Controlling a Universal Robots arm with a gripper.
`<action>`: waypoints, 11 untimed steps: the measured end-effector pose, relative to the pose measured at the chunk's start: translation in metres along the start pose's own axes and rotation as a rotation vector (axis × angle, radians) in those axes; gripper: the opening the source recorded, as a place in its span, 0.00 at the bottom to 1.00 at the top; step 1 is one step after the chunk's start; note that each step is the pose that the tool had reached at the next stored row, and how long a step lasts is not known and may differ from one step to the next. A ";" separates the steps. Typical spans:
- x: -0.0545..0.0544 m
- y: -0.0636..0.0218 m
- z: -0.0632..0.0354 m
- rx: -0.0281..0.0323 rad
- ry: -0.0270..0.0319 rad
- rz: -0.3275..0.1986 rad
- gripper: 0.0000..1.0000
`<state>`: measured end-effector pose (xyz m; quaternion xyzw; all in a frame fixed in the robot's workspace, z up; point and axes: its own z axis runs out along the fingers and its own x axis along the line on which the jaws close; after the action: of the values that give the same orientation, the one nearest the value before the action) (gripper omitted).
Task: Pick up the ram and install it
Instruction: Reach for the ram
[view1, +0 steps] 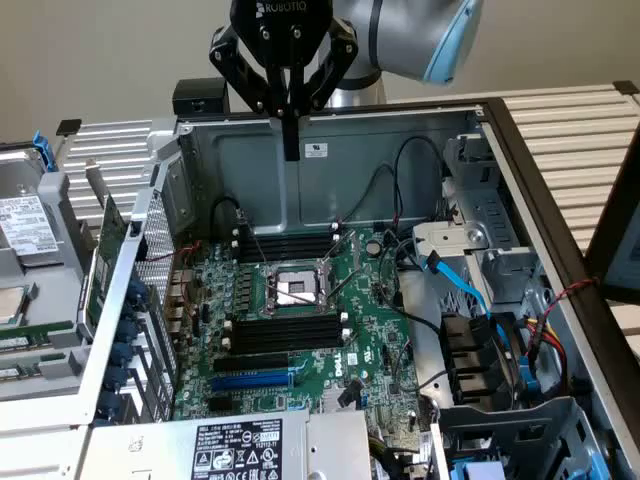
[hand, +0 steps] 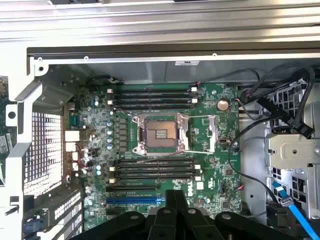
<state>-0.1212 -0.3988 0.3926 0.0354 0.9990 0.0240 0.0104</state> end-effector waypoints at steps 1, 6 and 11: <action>0.000 0.0000 0.0000 0.0000 0.0000 0.000 0.10; 0.000 0.0000 0.0000 0.0000 0.0000 0.000 0.10; 0.000 0.0000 0.0000 0.0000 0.0000 0.000 0.10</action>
<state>-0.1212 -0.3988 0.3926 0.0354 0.9990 0.0240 0.0104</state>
